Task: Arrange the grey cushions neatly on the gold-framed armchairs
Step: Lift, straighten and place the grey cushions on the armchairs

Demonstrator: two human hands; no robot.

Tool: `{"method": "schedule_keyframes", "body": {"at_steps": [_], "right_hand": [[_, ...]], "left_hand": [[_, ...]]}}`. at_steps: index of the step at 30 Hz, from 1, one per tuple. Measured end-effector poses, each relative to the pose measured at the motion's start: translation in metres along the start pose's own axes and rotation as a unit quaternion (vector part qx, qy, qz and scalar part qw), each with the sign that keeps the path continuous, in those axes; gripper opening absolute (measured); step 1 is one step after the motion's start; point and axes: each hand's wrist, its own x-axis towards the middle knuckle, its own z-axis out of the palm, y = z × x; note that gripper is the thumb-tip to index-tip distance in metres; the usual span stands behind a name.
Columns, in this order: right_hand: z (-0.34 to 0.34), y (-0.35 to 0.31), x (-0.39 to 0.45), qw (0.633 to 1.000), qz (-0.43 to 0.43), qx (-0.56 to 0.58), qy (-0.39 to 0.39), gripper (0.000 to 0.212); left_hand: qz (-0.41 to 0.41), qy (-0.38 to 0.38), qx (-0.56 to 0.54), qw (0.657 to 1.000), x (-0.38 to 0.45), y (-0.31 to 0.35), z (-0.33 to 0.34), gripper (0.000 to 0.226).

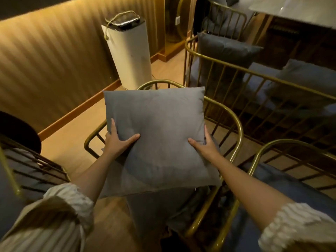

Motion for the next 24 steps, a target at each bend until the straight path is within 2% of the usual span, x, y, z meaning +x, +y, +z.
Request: {"method": "schedule_keyframes", "body": {"at_steps": [3,7,10,13,19,24], "right_hand": [[0.006,0.004,0.009,0.999,0.015,0.001,0.034,0.1],[0.007,0.005,0.014,0.998,0.022,-0.022,0.058,0.091],[0.001,0.004,0.011,0.996,0.0,-0.056,0.072,0.087],[-0.016,0.005,-0.004,0.992,-0.031,-0.096,0.076,0.082],[-0.09,0.047,-0.066,0.983,-0.026,-0.123,0.136,0.072],[-0.179,0.12,-0.141,0.971,0.055,-0.057,0.224,0.068]], "left_hand": [[-0.015,0.021,0.041,0.999,0.008,0.003,0.019,0.13],[0.021,0.066,0.063,0.996,0.013,0.015,0.025,0.119],[0.078,0.095,0.065,0.99,0.01,0.027,0.025,0.108],[0.174,0.095,0.1,0.975,-0.005,0.052,0.038,0.098],[0.396,-0.021,0.151,0.906,-0.062,0.121,0.109,0.078],[0.494,-0.118,0.185,0.841,-0.137,0.166,0.203,0.066]]}}
